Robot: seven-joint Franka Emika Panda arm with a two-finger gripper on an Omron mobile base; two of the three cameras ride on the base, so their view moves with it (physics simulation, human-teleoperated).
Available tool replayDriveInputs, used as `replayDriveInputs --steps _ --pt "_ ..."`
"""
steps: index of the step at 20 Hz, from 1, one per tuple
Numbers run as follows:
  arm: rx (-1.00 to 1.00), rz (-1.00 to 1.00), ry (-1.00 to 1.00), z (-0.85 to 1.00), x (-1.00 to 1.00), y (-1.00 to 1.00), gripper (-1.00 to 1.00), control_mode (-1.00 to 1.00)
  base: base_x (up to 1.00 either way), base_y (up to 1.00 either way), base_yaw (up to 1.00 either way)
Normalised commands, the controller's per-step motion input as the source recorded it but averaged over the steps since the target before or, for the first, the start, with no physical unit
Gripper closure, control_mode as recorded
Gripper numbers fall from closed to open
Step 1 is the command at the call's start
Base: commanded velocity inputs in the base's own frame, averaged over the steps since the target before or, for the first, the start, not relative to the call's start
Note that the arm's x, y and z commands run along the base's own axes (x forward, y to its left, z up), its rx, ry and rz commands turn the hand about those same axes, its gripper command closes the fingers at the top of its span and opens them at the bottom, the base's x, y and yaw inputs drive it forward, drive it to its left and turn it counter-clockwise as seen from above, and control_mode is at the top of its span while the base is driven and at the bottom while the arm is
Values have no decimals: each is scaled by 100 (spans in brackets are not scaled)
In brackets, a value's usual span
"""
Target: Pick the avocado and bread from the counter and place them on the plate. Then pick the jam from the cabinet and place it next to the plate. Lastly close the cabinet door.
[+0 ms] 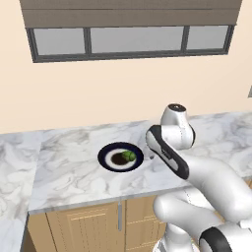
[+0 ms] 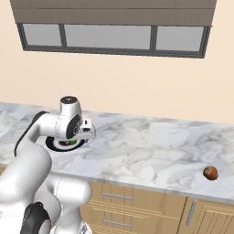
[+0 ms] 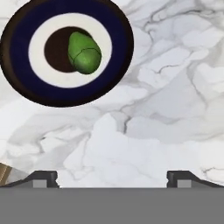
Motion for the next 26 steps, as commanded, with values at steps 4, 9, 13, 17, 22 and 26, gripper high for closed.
replayDriveInputs --steps 4,9,13,17,22,26 --pt "9 -7 -23 0 59 -14 -100 -100 0 0 0" --pt "9 -7 -24 9 5 -4 -100 -100 0 0 0" --pt "10 -7 -19 53 0 0 -100 -100 0 0 0" --pt "5 -2 -12 22 -5 -1 -100 -100 0 0 0" --pt "0 0 0 0 0 0 -100 -100 0 0 0" --pt "0 0 0 0 0 0 -100 -100 0 0 0"
